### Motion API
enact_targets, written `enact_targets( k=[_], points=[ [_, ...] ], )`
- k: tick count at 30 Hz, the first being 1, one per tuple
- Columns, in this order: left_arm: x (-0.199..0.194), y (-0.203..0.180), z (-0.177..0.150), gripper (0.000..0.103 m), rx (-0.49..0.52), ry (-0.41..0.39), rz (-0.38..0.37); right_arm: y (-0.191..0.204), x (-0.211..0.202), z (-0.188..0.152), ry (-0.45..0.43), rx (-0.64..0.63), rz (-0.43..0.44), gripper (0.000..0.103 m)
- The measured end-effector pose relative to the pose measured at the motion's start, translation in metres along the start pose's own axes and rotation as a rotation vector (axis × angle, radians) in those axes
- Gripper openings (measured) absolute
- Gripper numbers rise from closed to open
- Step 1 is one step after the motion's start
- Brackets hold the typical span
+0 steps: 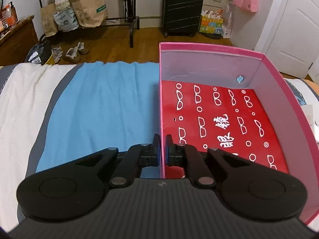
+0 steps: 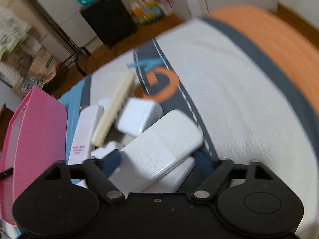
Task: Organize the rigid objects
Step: 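Grasp the white power bank with the right tool while the left tool holds the box, then carry the white power bank into the pink box with the right tool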
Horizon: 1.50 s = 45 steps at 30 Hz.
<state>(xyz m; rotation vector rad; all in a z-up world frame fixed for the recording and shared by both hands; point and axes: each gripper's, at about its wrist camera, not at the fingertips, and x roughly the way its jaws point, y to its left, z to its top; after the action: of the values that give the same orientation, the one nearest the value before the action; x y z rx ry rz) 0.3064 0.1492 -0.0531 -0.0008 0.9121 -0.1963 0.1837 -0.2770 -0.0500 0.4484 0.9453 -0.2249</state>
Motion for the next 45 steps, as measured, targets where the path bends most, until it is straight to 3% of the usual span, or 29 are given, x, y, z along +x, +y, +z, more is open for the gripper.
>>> enact_targets(
  k=[3, 4, 5, 7, 9, 11, 12, 13, 14, 17, 20, 24, 28, 30, 37, 45],
  points=[
    [0.001, 0.002, -0.001, 0.004, -0.022, 0.007, -0.006, 0.007, -0.007, -0.001, -0.065, -0.095, -0.036, 0.046],
    [0.001, 0.003, -0.001, 0.004, -0.033, 0.007, -0.009, 0.008, -0.009, -0.001, -0.077, -0.103, -0.019, 0.027],
    [0.001, 0.004, -0.001, 0.004, -0.04, 0.007, -0.012, 0.008, -0.01, 0.0, -0.075, -0.097, 0.022, 0.018],
    [-0.001, 0.006, -0.002, 0.004, -0.052, 0.001, -0.018, 0.007, -0.012, 0.002, -0.056, -0.059, 0.122, 0.012],
    [-0.003, 0.007, -0.001, 0.004, -0.054, -0.002, -0.022, 0.006, -0.011, 0.003, -0.038, -0.03, 0.188, 0.011],
    [-0.004, 0.007, -0.001, 0.004, -0.052, -0.002, -0.022, 0.003, -0.011, 0.004, -0.016, -0.012, 0.187, 0.014],
    [-0.004, 0.007, -0.002, 0.004, -0.055, 0.0, -0.022, -0.001, -0.011, 0.004, -0.011, 0.012, 0.162, 0.021],
    [-0.004, 0.006, -0.001, 0.004, -0.058, 0.005, -0.021, -0.003, -0.013, 0.004, 0.004, 0.023, 0.135, 0.036],
    [-0.004, 0.007, -0.001, 0.004, -0.059, 0.009, -0.02, -0.006, -0.014, 0.003, 0.015, 0.024, 0.12, 0.041],
    [-0.003, 0.005, -0.002, 0.004, -0.06, 0.019, -0.013, -0.009, -0.014, 0.0, 0.034, 0.031, 0.107, 0.046],
    [-0.003, 0.005, -0.001, 0.005, -0.063, 0.026, -0.004, -0.005, -0.009, 0.001, 0.038, 0.028, 0.08, 0.067],
    [-0.004, 0.005, -0.003, 0.005, -0.057, 0.023, -0.006, 0.005, 0.005, 0.0, 0.07, -0.006, 0.029, 0.074],
    [-0.002, 0.006, -0.003, 0.005, -0.066, 0.028, -0.006, 0.026, 0.016, -0.003, 0.074, -0.14, -0.042, 0.09],
    [-0.001, 0.006, -0.002, 0.005, -0.066, 0.029, -0.006, 0.032, 0.015, -0.009, 0.047, -0.189, -0.071, 0.09],
    [-0.003, 0.006, -0.002, 0.005, -0.075, 0.028, -0.007, 0.01, -0.008, -0.01, 0.029, -0.151, -0.035, 0.063],
    [-0.004, 0.008, -0.004, 0.006, -0.08, 0.025, -0.007, 0.029, -0.018, -0.015, -0.003, -0.232, 0.1, 0.062]
  ],
)
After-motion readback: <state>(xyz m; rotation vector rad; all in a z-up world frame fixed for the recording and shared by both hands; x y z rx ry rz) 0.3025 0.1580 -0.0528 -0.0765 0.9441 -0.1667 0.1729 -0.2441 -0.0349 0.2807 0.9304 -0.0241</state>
